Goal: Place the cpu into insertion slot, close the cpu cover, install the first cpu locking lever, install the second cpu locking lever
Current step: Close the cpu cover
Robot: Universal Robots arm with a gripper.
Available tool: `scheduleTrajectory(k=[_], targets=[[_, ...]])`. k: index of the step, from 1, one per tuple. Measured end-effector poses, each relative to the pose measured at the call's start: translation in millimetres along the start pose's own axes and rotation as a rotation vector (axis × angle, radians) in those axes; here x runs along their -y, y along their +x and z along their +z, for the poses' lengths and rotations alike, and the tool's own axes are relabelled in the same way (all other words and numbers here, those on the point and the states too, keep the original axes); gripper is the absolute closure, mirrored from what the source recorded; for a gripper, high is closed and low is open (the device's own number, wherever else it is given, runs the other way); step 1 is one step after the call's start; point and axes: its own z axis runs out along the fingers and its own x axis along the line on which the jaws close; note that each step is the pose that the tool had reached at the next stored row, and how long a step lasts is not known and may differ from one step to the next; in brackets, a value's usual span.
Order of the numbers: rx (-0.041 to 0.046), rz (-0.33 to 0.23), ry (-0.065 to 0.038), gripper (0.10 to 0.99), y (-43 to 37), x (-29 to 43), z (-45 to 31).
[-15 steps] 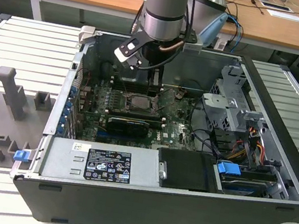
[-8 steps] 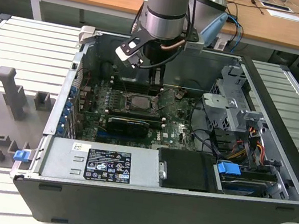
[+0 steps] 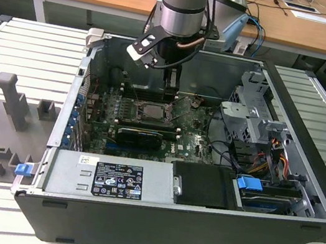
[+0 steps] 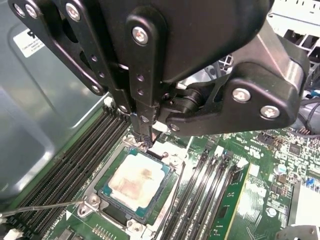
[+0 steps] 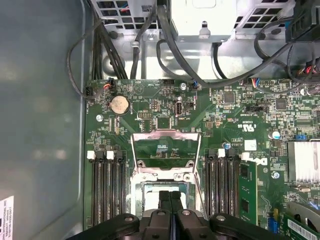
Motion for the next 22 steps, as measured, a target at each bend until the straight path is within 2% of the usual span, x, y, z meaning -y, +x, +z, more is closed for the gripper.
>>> scheduleTrajectory(k=[2,6,10,13,22], targets=[[0.0003,0.000,0.000,0.980,0.0,-1.7,0.0],[0.0004,0.000,0.002,0.980,0.1,-11.8,0.8],[0.0004,0.000,0.002,0.980,0.5,-13.0,-5.8],[0.0001,0.000,0.003,0.980,0.7,-15.1,-7.1],[0.0006,0.000,0.008,0.980,0.9,-32.4,-5.9]])
